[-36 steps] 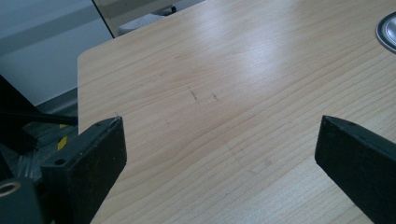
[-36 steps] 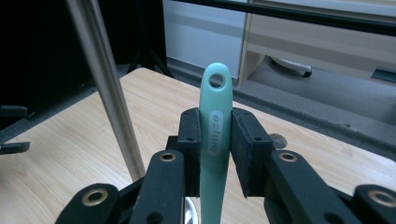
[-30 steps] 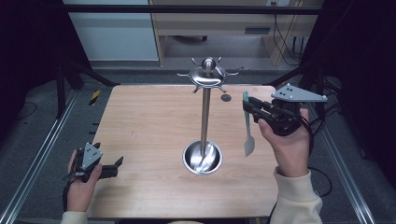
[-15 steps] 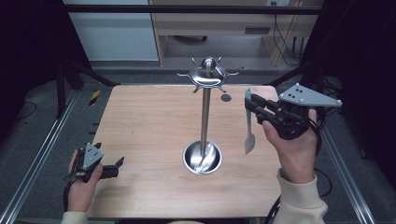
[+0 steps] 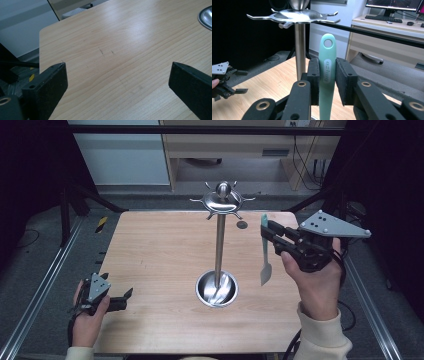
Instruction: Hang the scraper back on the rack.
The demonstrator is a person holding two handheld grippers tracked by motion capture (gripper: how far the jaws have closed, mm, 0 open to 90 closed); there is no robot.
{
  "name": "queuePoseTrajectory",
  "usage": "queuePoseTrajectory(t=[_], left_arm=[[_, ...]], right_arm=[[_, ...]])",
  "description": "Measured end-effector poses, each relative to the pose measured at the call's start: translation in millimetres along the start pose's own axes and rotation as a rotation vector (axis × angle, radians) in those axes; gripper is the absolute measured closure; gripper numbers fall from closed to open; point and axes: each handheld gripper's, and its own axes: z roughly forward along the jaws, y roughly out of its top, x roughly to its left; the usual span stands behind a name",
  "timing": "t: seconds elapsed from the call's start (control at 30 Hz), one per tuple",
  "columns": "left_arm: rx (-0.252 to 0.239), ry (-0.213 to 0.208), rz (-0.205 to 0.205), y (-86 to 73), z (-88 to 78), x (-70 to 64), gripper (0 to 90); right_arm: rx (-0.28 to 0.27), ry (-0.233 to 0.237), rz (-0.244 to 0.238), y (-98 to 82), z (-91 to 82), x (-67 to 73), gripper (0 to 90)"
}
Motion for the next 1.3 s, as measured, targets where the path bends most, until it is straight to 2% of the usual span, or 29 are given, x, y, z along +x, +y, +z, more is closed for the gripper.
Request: queuePoseTrajectory(t=[0.57, 0.93, 1.3], left_arm=[[0.006, -0.002, 0.009, 0.3, 1.4, -1.6, 2.0], [0.008, -0.004, 0.005, -0.3, 1.5, -0.8, 2.0], [0.014, -0.011, 0.010, -0.4, 2.7, -2.1, 2.0]], right_arm=[[-0.053, 0.050, -0.003, 5.7, -8.1, 9.0, 74.2], [-0.063, 0.076, -0.033, 8.3, 2.0, 25.7, 74.2], [-0.065, 0.080, -0.032, 8.2, 7.6, 31.3, 74.2]])
